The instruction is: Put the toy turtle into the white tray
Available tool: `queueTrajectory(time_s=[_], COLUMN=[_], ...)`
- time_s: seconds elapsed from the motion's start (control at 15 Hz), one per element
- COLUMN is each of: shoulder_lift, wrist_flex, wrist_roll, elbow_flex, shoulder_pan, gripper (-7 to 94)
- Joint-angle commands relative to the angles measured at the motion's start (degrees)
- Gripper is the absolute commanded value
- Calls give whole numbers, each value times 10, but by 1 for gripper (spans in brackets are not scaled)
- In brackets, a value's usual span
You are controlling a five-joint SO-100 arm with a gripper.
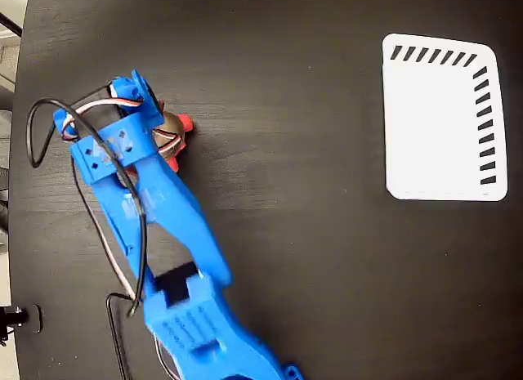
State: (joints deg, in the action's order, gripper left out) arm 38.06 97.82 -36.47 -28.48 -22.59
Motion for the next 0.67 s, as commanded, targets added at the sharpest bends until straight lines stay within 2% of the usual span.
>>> queueTrajectory(time_s=[0.0, 0.33, 0.6], shoulder_lift=[230, 464, 490], wrist_flex=[10, 26, 91], wrist_roll=[24, 98, 182], elbow_flex=[-71, -206, -121], shoulder_pan=[18, 115, 290], gripper=[0, 0, 0])
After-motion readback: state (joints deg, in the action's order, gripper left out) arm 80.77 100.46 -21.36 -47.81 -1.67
